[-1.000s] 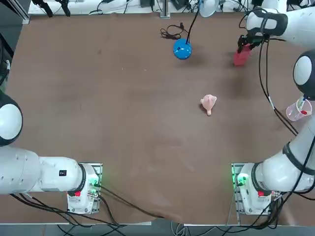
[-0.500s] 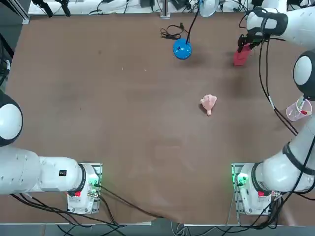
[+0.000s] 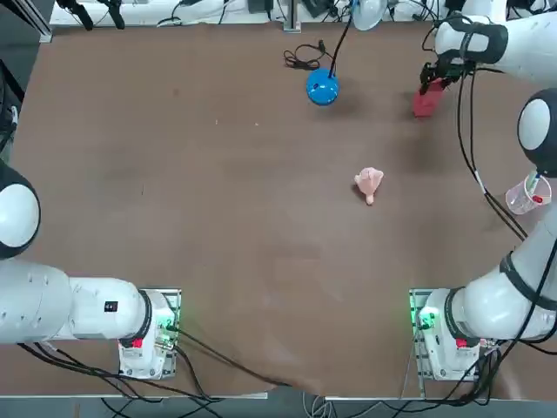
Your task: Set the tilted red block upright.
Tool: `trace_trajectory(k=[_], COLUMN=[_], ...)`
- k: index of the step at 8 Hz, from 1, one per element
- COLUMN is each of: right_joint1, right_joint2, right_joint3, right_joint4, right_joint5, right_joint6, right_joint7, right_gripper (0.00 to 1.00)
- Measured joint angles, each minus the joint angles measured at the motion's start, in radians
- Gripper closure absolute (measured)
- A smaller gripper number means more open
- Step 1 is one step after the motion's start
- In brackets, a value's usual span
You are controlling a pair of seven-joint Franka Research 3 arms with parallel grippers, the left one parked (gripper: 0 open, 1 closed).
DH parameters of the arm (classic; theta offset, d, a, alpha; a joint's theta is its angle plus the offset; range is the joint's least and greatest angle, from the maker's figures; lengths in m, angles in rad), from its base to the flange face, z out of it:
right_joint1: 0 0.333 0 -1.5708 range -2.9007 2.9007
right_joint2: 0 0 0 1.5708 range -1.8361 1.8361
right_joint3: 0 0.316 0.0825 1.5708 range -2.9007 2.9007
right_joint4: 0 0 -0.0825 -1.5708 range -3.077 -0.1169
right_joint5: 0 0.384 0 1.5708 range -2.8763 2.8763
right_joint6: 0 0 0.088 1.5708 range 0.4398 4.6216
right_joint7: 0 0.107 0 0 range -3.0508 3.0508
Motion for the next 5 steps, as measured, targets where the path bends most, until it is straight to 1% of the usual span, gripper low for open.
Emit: trace_trajectory(k=[3,5], right_joint1=[0.000,0.000], right_joint2=[0.000,0.011], right_joint3=[0.000,0.000], right_joint4=[0.000,0.000], right_joint5=[0.000,0.000], right_joint6=[0.000,0.000], right_joint7=[0.000,0.000], right_gripper=[0.27,0.00])
